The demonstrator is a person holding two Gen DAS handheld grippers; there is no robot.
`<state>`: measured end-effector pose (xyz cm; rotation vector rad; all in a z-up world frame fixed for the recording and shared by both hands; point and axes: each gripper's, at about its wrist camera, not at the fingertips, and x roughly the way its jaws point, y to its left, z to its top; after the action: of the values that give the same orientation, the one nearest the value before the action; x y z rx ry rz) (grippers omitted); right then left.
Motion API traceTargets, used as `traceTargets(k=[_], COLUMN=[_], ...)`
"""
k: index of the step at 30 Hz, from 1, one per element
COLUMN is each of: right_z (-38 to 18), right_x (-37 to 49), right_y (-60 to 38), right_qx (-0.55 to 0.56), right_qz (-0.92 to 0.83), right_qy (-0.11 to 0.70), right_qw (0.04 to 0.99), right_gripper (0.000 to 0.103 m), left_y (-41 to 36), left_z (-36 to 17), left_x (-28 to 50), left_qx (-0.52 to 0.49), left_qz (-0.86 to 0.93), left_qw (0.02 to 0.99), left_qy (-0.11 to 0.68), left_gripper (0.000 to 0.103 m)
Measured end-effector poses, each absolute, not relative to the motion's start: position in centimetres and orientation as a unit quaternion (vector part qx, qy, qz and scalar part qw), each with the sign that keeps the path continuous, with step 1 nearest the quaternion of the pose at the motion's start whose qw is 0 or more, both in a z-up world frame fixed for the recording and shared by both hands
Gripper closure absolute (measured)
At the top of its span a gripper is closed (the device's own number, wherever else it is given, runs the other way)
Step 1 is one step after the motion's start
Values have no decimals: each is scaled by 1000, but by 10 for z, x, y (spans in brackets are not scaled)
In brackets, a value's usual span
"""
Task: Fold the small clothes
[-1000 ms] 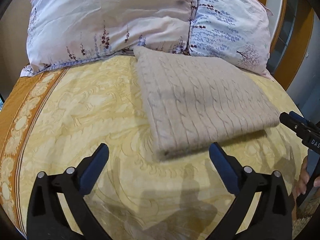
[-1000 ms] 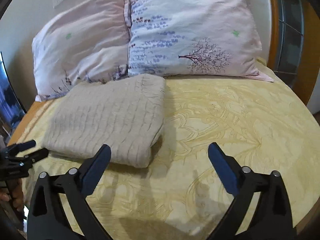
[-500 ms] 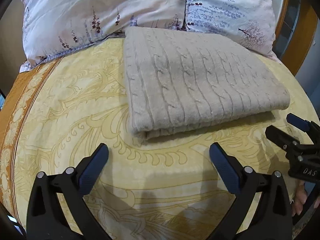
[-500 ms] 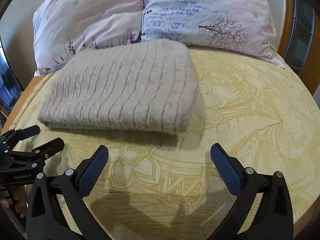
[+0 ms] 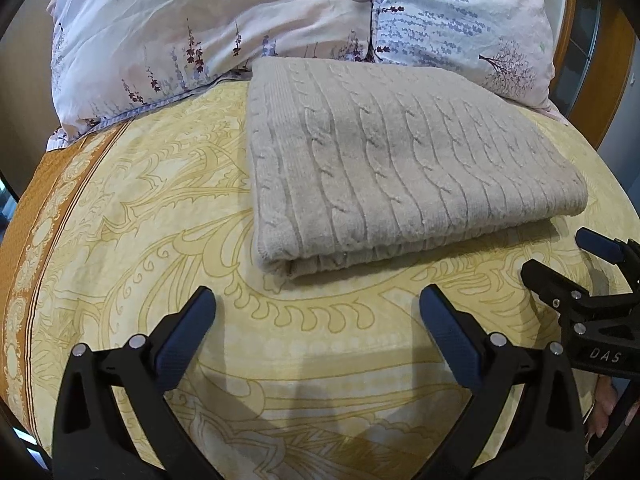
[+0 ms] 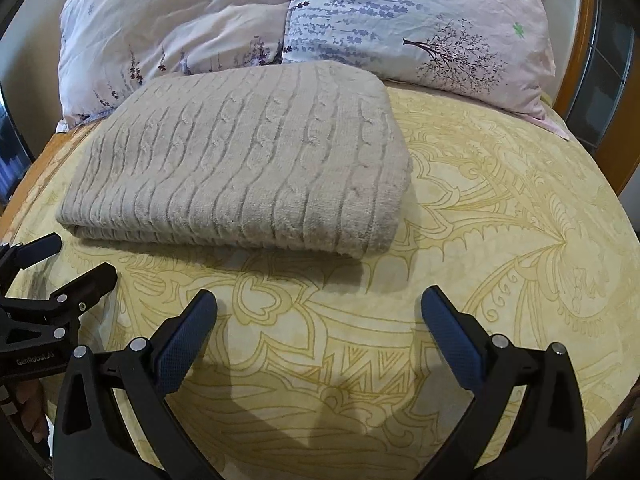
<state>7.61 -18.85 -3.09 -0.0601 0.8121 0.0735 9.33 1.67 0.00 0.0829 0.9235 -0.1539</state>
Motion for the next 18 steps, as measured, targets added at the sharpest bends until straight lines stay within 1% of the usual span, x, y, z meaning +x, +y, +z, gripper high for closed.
traceTargets(k=[18], right_z=[-31], right_x=[77], right_y=[-190], right_qx=[-31], right_qz=[39], right_qy=[395], right_qw=[917], right_gripper=[1], left_y=[16], left_z=[1], left_x=[93], left_qx=[39], left_qz=[-72], left_qw=[894], left_qy=[441], left_gripper=[2])
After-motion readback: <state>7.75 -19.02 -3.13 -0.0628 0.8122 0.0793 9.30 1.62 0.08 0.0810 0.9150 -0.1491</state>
